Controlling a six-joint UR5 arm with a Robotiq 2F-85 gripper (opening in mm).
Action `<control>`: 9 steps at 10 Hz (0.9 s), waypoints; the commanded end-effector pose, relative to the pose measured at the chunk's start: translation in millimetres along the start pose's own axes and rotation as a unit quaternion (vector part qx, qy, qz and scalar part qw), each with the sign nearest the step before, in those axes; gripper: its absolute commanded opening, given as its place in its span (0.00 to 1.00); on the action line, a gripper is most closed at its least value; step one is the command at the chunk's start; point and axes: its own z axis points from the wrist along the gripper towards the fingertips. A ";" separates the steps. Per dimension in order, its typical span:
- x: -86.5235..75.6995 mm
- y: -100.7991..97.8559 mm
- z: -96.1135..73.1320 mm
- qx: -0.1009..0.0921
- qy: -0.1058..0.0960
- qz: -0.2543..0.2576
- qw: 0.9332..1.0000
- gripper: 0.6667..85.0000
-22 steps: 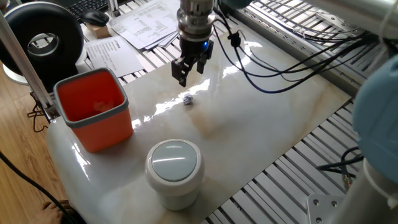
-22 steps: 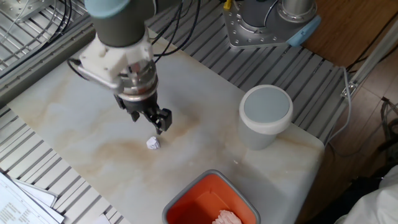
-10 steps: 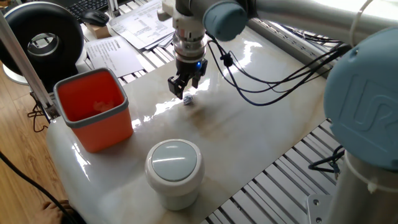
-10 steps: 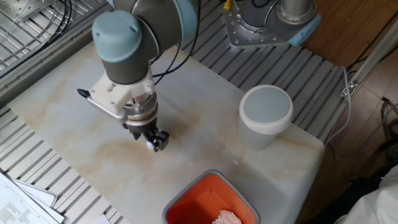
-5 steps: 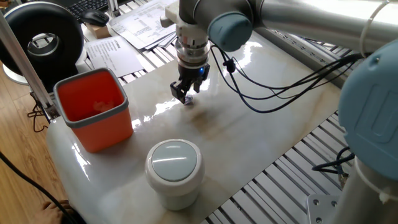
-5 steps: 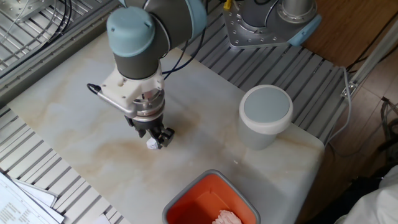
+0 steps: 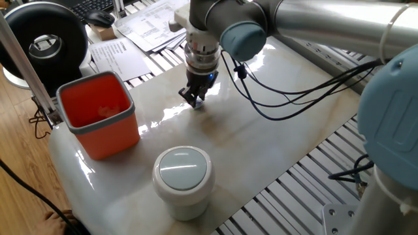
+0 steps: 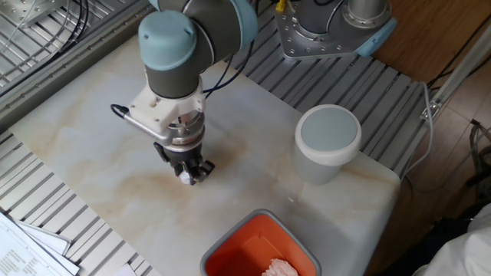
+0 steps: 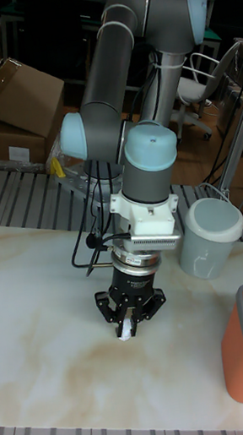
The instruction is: Put the garbage in the trash can
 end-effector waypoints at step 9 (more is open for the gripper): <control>6.1 0.5 -75.0 -0.036 -0.009 -0.066 0.997 0.00</control>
